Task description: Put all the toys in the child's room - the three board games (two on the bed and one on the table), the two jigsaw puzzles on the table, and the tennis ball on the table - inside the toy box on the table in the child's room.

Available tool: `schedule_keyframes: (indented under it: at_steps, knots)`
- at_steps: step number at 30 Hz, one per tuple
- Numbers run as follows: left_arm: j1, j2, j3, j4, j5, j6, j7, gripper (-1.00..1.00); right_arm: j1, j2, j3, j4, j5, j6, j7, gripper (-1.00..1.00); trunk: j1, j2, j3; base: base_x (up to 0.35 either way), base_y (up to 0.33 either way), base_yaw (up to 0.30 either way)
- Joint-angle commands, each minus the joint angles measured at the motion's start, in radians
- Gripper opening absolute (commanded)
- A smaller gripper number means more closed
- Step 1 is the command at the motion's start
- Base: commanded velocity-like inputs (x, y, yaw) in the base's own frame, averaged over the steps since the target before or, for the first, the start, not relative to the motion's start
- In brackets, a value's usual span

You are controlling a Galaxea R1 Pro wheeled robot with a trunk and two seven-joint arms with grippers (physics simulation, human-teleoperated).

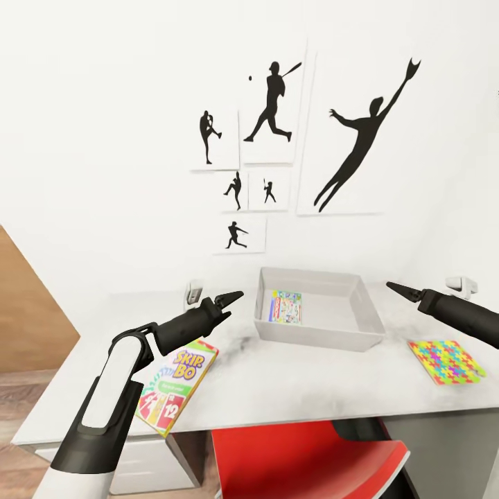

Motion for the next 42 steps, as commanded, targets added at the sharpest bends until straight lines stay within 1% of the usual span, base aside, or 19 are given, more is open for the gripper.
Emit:
schedule_keyframes:
  at_steps: [1, 42]
  knots:
    - [-0.001, 0.000, 0.001, -0.001, 0.010, 0.003, 0.010, 1.00, -0.001, 0.000, -0.001, 0.000, -0.006, 0.008, -0.001, 1.00, 0.001, -0.002, 0.000, 0.000, 0.000, 0.000]
    - [-0.001, -0.001, 0.001, -0.001, 0.010, 0.004, 0.010, 1.00, -0.001, 0.000, -0.002, 0.000, -0.006, 0.008, -0.004, 1.00, 0.001, -0.002, 0.066, 0.000, 0.000, 0.000]
